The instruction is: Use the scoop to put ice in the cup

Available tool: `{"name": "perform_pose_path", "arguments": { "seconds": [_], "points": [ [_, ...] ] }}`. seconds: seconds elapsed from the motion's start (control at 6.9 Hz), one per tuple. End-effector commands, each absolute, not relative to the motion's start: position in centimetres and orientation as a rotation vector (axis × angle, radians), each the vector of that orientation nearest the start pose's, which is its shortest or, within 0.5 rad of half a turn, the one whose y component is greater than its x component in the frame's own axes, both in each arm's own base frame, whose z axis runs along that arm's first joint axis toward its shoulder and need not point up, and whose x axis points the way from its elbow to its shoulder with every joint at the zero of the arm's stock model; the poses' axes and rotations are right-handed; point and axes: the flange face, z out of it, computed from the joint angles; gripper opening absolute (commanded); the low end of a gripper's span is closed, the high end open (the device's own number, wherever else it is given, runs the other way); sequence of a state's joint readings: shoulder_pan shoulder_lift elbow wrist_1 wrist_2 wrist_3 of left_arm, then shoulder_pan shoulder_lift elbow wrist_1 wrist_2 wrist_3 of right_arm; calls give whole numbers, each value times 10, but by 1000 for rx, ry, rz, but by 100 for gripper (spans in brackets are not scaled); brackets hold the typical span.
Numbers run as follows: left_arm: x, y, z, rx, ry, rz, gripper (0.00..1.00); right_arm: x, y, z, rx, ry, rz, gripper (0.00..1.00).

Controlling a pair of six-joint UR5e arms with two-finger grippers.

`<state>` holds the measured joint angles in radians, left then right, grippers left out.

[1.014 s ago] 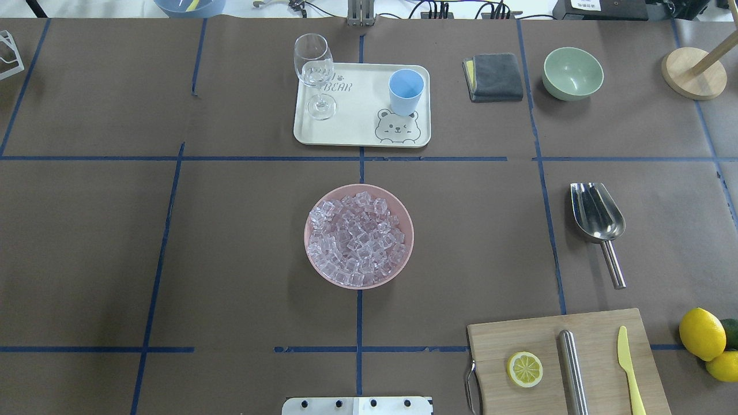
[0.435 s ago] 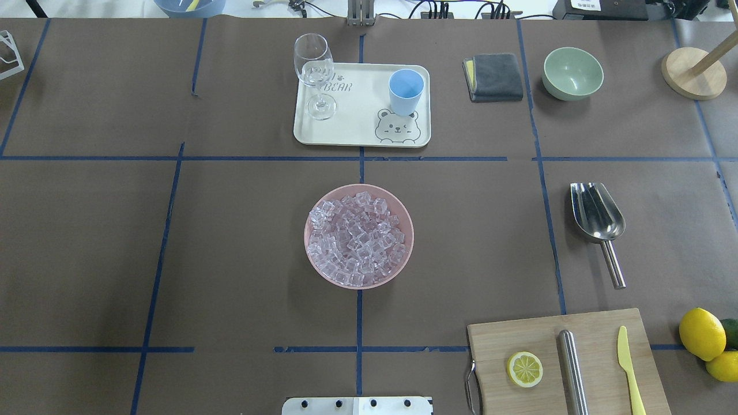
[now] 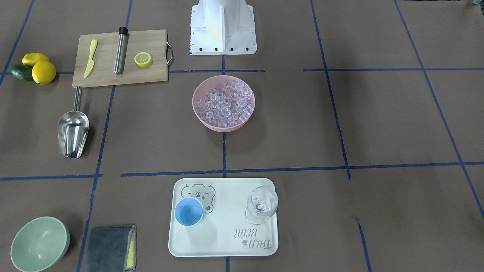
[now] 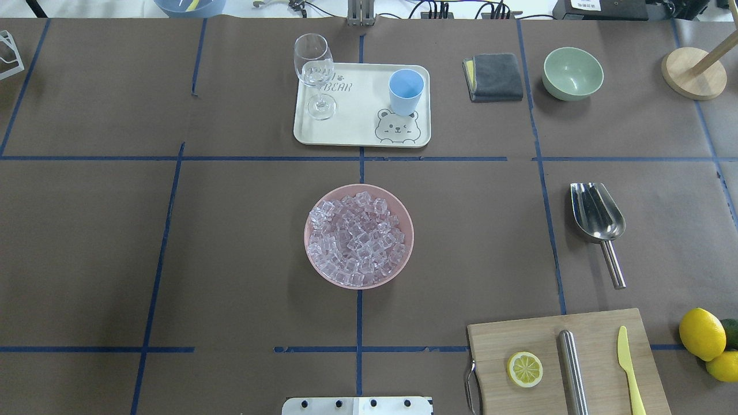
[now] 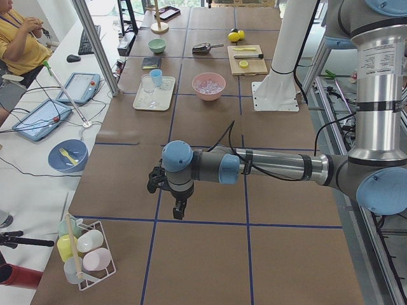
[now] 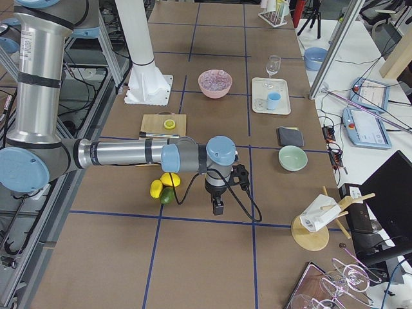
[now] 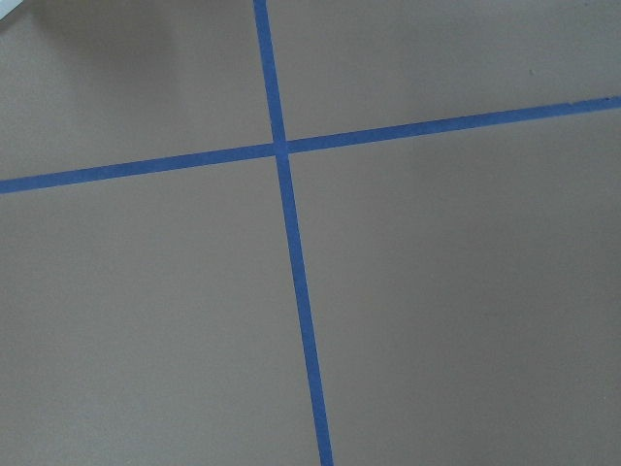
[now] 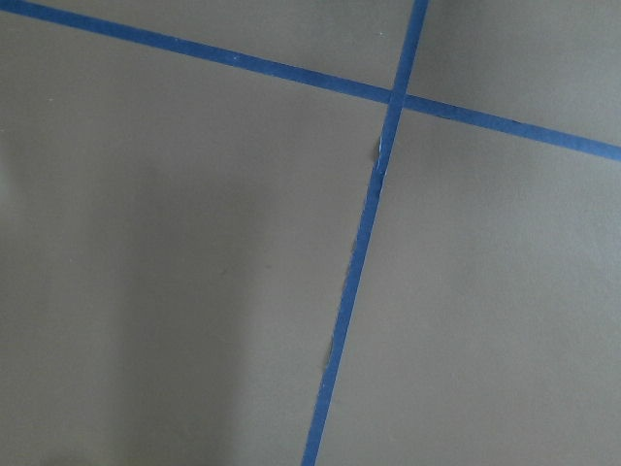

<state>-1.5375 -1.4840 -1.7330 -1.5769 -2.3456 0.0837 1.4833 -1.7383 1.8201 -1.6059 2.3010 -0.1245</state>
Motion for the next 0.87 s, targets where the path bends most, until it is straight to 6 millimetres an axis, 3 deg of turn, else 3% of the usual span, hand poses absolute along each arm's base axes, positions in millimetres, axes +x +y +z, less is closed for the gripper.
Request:
{"name": "perform_pose_path", "arguments": {
  "seconds": [0.0, 0.29, 0.43, 0.72],
  "points": [
    [-50, -461, 618, 99, 751, 140, 100, 29, -429, 607, 78, -730, -221, 100],
    [-48, -479, 591, 163, 749, 168, 100, 27, -450, 586, 123, -727, -235, 100],
    [-46, -511, 559, 227, 745, 193, 100, 25, -464, 572, 149, -727, -238, 100],
    [-40, -540, 496, 350, 782, 253, 100, 19, -474, 561, 140, -735, -188, 100]
  ]
}}
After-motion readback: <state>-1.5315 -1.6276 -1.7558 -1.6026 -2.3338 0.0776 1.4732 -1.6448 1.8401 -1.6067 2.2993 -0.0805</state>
